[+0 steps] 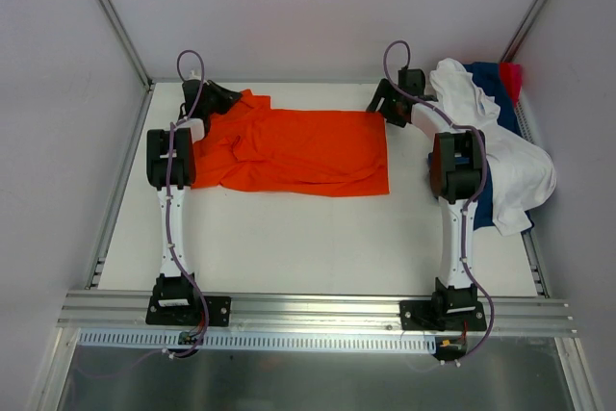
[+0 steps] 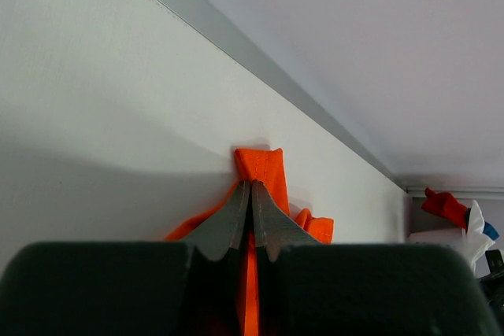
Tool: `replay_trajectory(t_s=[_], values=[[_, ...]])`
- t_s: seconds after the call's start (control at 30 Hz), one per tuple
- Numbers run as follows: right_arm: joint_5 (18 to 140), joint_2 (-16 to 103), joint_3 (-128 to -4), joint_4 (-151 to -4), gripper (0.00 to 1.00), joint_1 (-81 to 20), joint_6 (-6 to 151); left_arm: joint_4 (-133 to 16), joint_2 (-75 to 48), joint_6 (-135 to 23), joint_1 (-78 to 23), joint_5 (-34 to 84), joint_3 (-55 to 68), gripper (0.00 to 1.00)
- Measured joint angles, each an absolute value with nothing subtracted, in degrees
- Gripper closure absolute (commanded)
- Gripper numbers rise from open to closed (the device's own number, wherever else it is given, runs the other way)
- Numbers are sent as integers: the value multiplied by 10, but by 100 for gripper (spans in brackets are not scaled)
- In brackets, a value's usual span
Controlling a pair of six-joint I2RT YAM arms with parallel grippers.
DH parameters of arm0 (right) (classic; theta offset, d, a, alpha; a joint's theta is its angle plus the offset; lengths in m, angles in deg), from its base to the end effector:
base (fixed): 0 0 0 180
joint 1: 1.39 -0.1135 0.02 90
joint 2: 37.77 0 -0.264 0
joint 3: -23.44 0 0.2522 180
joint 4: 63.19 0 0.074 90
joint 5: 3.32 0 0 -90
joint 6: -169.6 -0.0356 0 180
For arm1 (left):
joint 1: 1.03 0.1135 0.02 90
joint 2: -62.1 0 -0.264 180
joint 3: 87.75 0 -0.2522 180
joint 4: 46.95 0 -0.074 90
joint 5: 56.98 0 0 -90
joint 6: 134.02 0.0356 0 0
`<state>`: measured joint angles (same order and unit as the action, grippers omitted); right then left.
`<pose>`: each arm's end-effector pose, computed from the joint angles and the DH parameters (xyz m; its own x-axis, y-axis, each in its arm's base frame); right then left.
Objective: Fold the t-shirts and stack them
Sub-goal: Grap the side of the flattened tshirt furthest away from the robot with both arms
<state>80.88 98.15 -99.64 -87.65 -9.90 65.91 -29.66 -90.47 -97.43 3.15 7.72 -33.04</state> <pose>0.5361 0.0839 0.1748 -0.6359 0.1429 -0.7584 -0.0784 0.9656 0.2478 0.5826 0.0273 0.1011 -0.3873 -0.7561 -0.5275 0.0720 0.5456 -0.8349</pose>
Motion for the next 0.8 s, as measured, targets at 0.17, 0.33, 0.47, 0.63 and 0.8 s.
replay_trajectory(t_s=[0.17, 0.33, 0.47, 0.63, 0.8], values=[[797, 989, -1004, -869, 22, -99, 651, -297, -905, -974, 32, 77, -330, 100], [793, 990, -1004, -866, 28, -101, 648, -297, -905, -974, 32, 76, -330, 100], [788, 994, -1004, -868, 57, -105, 645, -296, -905, -974, 32, 76, -330, 100], [785, 999, -1004, -873, 100, -109, 640, -296, -905, -974, 32, 75, -330, 100], [785, 999, -1004, -877, 100, -110, 636, -296, -905, -974, 32, 75, -330, 100]])
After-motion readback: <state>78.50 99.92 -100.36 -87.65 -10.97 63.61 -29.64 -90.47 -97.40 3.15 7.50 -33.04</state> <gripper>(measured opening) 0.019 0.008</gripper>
